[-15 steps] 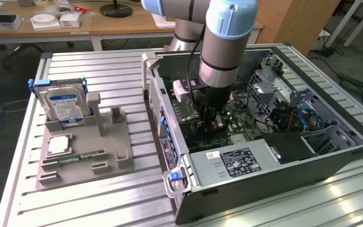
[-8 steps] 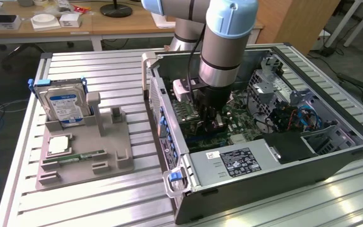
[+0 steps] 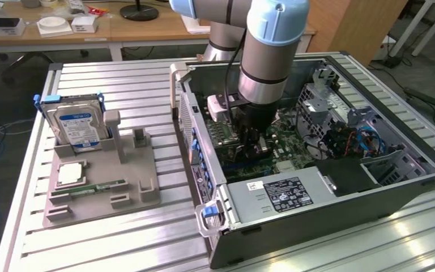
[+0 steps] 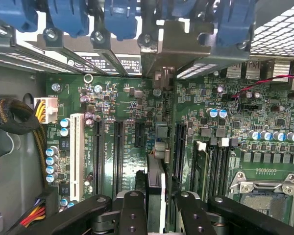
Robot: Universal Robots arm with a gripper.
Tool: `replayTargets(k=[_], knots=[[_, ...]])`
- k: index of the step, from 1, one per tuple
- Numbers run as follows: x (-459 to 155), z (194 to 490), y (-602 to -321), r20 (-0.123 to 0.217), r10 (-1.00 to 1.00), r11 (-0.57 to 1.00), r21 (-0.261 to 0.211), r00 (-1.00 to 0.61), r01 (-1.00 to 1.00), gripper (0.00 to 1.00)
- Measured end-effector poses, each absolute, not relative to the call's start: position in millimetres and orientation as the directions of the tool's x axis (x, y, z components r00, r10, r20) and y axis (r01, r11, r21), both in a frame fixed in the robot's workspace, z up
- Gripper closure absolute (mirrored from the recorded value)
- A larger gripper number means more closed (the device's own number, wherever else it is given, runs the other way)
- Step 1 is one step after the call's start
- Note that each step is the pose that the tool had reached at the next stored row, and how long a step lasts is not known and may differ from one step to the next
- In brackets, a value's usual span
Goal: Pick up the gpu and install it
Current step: 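Insert the gpu into the slot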
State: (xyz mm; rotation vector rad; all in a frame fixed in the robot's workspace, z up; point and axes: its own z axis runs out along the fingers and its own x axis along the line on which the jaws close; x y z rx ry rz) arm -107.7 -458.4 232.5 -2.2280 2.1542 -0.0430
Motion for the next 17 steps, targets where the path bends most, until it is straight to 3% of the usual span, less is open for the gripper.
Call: replayTargets(k=[17], knots=[[-106.1,231.8,-457.9,-0.006,-0.999,-0.034,-0.049,0.034,-0.998,0.73]])
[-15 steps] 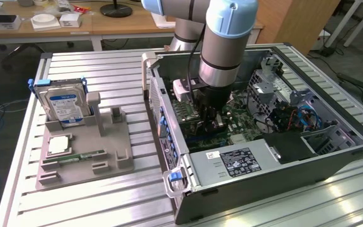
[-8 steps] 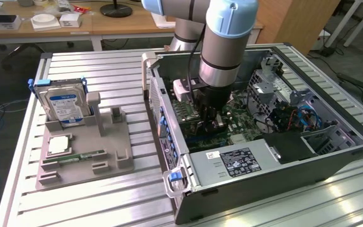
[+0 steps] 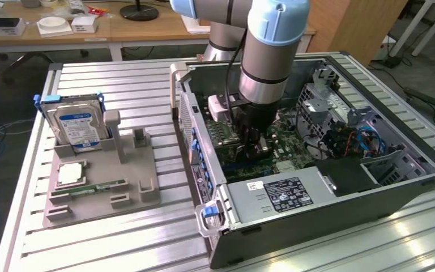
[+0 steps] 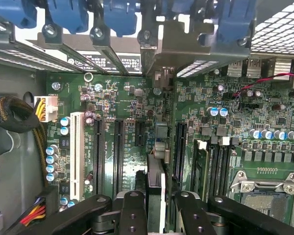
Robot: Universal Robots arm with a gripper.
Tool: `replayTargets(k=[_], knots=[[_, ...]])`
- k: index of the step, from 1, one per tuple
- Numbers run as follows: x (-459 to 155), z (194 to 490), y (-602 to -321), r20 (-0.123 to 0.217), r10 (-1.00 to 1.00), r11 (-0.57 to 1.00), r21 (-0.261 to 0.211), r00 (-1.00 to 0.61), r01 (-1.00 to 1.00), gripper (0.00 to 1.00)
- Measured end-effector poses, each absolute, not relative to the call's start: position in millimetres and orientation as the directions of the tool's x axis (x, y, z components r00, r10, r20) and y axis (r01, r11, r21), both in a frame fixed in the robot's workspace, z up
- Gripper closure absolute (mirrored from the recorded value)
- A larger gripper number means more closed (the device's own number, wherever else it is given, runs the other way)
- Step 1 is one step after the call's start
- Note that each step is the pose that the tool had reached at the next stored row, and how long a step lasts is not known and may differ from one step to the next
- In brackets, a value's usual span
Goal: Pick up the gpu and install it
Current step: 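Insert the gpu into the slot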
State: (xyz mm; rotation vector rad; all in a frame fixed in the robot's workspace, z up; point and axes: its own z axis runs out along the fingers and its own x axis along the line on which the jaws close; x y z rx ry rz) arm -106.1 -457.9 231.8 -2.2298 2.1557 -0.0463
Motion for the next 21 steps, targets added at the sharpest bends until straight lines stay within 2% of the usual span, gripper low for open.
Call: replayTargets(k=[21], knots=[[-106.9,228.2,-457.5,-0.006,-0.999,-0.034,-0.050,0.034,-0.998,0.73]])
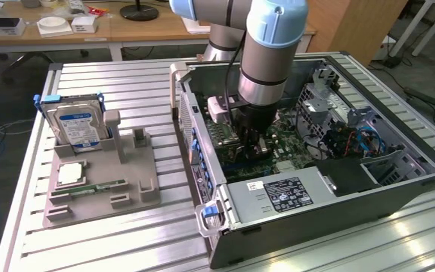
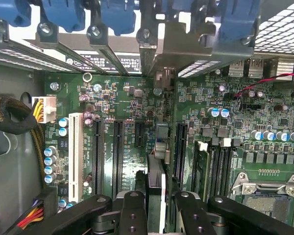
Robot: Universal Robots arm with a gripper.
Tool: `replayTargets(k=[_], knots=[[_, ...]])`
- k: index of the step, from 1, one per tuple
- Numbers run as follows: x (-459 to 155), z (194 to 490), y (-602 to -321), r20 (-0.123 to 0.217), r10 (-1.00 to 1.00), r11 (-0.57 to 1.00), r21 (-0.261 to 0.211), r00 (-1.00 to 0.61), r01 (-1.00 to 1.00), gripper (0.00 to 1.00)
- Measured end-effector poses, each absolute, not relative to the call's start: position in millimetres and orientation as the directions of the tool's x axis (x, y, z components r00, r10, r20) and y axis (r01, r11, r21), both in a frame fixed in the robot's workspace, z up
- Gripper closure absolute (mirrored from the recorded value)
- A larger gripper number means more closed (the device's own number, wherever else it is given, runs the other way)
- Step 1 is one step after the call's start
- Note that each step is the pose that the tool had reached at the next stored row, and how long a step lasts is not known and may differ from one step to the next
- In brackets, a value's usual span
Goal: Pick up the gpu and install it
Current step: 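Insert the gpu into the slot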
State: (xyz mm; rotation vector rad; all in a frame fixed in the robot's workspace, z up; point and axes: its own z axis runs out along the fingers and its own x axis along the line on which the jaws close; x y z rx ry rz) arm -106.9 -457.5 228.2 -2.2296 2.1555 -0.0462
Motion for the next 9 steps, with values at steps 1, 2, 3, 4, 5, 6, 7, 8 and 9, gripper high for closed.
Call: replayTargets(k=[1,2,3,4,5,6,7,8,9], knots=[[-106.9,228.8,-457.5,-0.007,-0.999,-0.034,-0.050,0.034,-0.998,0.73],[-107.0,229.8,-457.5,-0.007,-0.999,-0.033,-0.049,0.034,-0.998,0.73],[-106.9,230.4,-457.5,-0.007,-0.999,-0.033,-0.049,0.034,-0.998,0.73],[-107.0,230.6,-457.5,-0.006,-0.999,-0.033,-0.049,0.034,-0.998,0.73],[-106.9,230.6,-457.5,-0.006,-0.999,-0.033,-0.050,0.034,-0.998,0.73],[-106.9,230.6,-457.5,-0.007,-0.999,-0.033,-0.050,0.034,-0.998,0.73],[-106.9,230.6,-457.5,-0.007,-0.999,-0.033,-0.049,0.034,-0.998,0.73],[-106.9,230.6,-457.5,-0.006,-0.999,-0.033,-0.050,0.034,-0.998,0.73],[-106.9,230.6,-457.5,-0.006,-0.999,-0.034,-0.049,0.034,-0.998,0.73]])
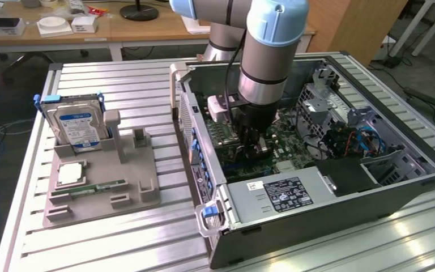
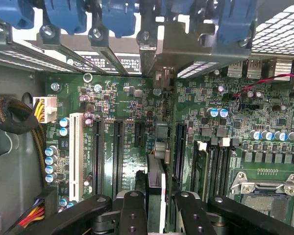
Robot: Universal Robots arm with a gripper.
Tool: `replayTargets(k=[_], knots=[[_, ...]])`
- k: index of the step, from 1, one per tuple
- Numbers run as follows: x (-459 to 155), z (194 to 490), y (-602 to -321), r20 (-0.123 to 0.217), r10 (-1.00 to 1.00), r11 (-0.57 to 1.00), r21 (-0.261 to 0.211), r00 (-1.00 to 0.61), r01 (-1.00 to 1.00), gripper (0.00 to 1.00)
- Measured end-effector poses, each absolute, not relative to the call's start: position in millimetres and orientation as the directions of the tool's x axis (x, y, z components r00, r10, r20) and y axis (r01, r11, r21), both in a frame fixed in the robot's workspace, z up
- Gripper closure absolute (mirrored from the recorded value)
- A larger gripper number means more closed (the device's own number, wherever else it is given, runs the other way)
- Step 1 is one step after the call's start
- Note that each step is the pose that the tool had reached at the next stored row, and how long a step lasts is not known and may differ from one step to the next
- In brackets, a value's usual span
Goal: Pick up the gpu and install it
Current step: 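Insert the gpu into the slot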
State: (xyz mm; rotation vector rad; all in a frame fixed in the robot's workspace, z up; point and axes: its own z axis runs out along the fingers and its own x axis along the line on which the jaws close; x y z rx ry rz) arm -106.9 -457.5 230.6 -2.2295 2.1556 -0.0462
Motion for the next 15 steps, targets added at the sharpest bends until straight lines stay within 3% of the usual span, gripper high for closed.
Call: replayTargets(k=[15], knots=[[-106.9,228.5,-457.0,-0.007,-0.999,-0.033,-0.049,0.034,-0.998,0.73]])
